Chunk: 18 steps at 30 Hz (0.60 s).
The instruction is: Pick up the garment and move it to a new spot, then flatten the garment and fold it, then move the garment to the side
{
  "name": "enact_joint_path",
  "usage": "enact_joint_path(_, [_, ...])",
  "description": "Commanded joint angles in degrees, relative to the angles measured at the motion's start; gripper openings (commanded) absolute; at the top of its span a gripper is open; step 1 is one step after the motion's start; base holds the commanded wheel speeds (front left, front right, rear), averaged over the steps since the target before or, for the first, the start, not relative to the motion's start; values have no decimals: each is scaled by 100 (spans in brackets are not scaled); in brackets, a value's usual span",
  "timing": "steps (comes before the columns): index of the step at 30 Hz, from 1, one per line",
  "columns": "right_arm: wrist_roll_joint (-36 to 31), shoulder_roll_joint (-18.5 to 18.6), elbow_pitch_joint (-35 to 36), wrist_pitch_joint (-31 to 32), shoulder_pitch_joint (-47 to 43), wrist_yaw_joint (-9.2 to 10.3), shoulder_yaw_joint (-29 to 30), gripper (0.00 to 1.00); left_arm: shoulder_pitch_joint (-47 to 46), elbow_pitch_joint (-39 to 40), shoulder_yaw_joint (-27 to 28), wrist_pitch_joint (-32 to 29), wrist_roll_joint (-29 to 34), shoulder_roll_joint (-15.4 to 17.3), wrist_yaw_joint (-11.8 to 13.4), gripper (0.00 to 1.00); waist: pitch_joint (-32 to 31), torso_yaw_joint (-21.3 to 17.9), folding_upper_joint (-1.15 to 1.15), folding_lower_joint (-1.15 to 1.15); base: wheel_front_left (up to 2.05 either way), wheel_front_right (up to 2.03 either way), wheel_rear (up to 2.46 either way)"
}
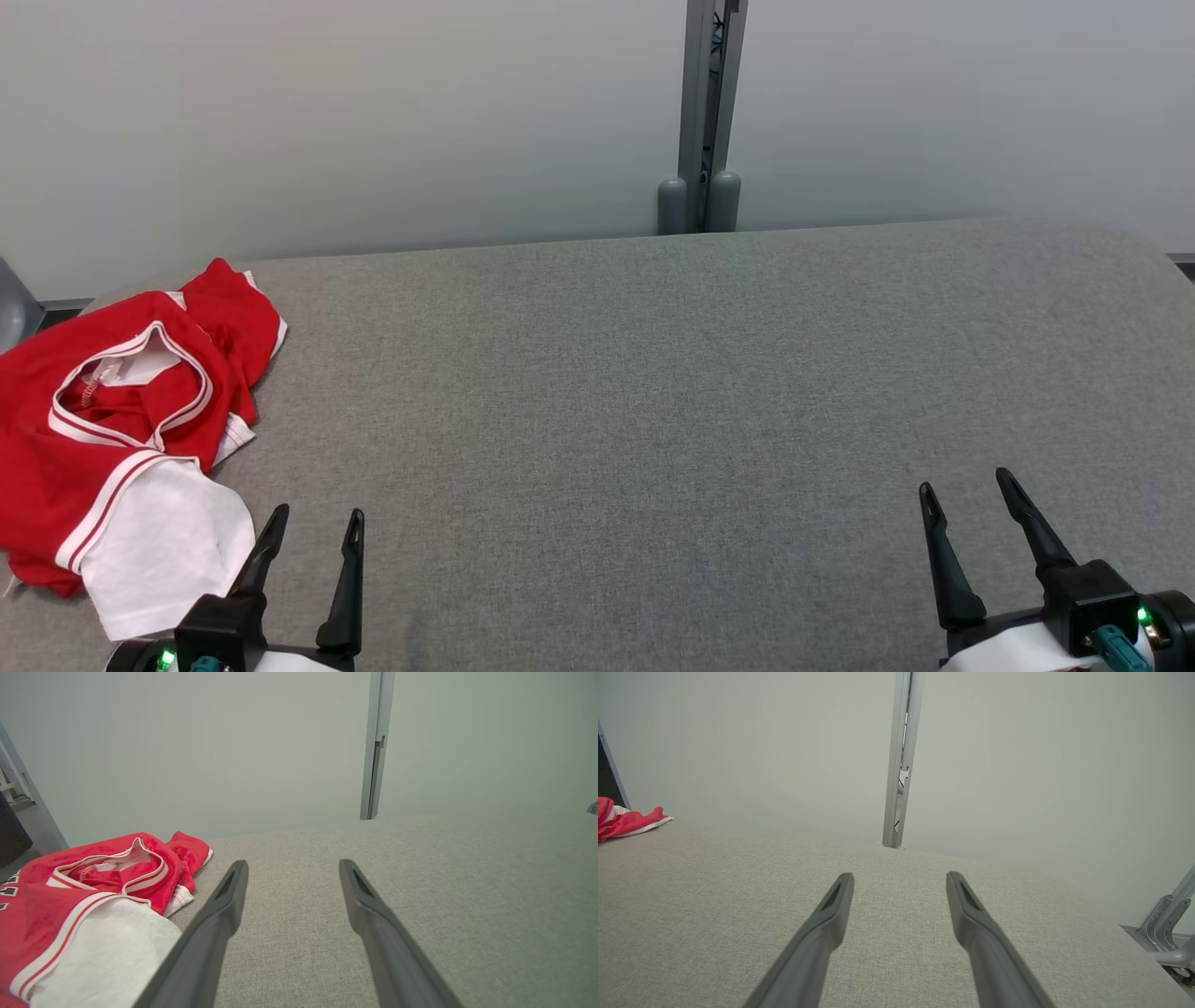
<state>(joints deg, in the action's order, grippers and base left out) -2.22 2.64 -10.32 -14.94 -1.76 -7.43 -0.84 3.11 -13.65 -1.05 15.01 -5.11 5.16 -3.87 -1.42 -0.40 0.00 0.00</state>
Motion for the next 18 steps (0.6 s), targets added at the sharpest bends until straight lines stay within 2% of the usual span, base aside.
enact_joint_path(1, [-16,47,14,-40,-41,-11,4,100,10,-11,34,25,-23,19,-7,100,-1,5,0,0,0,0,0])
enact_joint_path(8, [117,47,-5,-36,-39,-11,8,100,-33,-133,197,19,-360,-67,-105,100,-9,19,0,0,0,0,0])
enact_joint_path(18, [122,45,-34,-35,-43,-11,17,100,-65,-166,255,19,-284,-80,-162,100,-11,0,0,0,0,0,0])
